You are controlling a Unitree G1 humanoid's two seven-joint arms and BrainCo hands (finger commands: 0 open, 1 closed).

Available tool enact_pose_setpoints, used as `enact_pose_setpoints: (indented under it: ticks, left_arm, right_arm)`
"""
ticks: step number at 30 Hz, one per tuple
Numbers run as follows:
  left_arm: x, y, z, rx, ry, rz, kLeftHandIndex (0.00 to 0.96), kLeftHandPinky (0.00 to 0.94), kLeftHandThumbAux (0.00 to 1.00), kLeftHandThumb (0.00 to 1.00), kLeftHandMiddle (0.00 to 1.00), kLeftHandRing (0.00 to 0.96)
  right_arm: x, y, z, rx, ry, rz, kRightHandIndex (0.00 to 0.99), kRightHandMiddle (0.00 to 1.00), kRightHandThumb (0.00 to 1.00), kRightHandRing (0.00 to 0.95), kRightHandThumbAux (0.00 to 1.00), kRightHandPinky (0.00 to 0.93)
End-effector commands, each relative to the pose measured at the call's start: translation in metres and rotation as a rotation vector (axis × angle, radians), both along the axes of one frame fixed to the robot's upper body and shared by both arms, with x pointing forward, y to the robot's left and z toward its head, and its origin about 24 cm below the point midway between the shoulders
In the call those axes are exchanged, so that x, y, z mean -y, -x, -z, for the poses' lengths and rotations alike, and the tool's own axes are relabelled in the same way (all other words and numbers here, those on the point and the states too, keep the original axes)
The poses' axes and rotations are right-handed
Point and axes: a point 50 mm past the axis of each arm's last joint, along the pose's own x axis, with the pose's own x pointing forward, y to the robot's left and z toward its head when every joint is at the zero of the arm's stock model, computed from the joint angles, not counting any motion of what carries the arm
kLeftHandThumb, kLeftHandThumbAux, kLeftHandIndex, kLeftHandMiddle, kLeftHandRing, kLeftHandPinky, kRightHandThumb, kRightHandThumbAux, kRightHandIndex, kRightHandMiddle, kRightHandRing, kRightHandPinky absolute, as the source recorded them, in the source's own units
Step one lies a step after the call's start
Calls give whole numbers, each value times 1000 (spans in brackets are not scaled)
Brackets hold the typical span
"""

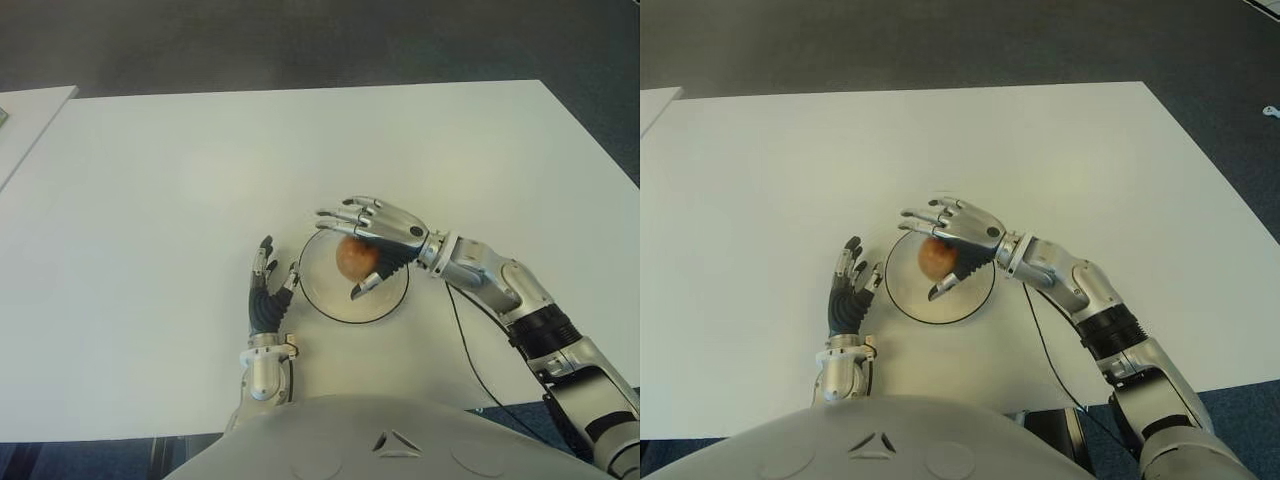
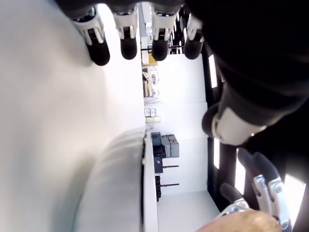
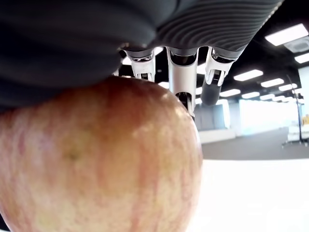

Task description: Put the apples into the plate.

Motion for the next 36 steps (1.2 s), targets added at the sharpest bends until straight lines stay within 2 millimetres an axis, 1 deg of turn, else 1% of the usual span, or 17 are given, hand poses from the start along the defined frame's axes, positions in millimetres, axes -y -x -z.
enact_pose_setpoints:
  ticks: [1, 13, 28, 36]
  left_arm:
    - [13, -9, 3, -15, 80, 1, 69, 55, 669, 0, 47, 26]
    - [13, -9, 5, -16, 113, 5, 62, 29, 676, 0, 36, 12]
    - [13, -9, 1, 12, 99, 19, 48, 2, 646, 0, 26, 0]
    - [12, -10, 1, 5, 86, 28, 47, 11, 607, 0, 32, 0]
  right_arm:
    - [-1, -4, -8, 35, -4, 14, 0, 0, 64, 0, 295, 0]
    - [-1, -5, -10, 53, 3, 14, 0, 0, 65, 0, 291, 0]
    - [-2, -7, -11, 48, 12, 16, 0, 0, 61, 0, 284, 0]
    - [-3, -7, -8, 38, 12, 20, 0, 0, 60, 0, 279, 0]
